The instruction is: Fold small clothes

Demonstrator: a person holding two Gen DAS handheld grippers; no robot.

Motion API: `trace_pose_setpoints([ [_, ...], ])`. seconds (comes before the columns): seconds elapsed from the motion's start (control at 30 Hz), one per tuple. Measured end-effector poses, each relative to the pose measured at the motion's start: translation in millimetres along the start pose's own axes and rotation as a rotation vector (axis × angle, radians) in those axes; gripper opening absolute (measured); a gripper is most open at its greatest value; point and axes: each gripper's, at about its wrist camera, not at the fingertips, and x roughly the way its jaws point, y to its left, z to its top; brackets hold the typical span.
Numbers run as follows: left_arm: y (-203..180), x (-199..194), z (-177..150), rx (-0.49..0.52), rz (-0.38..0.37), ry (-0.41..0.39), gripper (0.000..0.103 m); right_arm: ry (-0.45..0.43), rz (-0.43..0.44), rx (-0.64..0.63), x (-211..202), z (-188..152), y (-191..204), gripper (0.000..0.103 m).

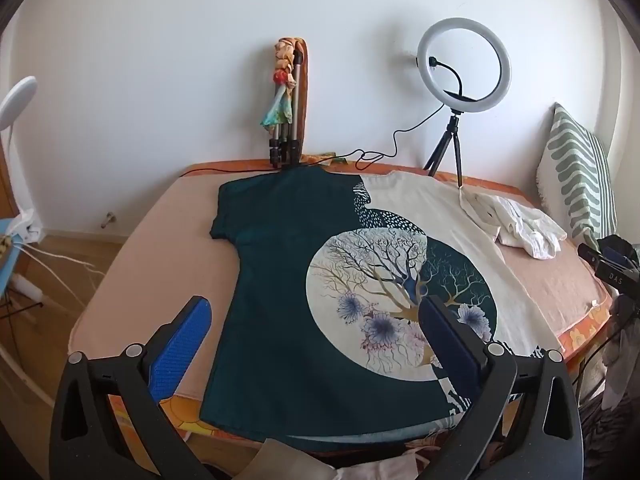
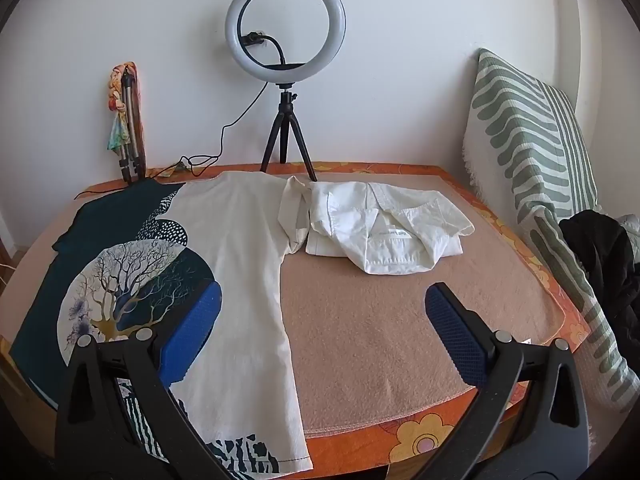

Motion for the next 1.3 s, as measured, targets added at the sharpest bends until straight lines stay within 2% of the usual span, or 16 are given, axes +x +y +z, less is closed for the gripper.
trace_pose_setpoints([
  [0.37,3.1,-1.3,-3.2,-0.008,0.010,0.014,0.103,0.010,0.003,0.007,0.6,1.7,-0.4,0.103],
  [0.63,2.3,-4.3,0.7,0.013,0.043,-0.022,0.103,0.012,0.008,0.014,1.6,1.0,-0.5,0.103],
  [1.3,0.9,-3.0,1.8,0.004,0.037,-0.015,0.103,0.013,0.007,0.013,3.3,-0.8,2.8,0.103],
])
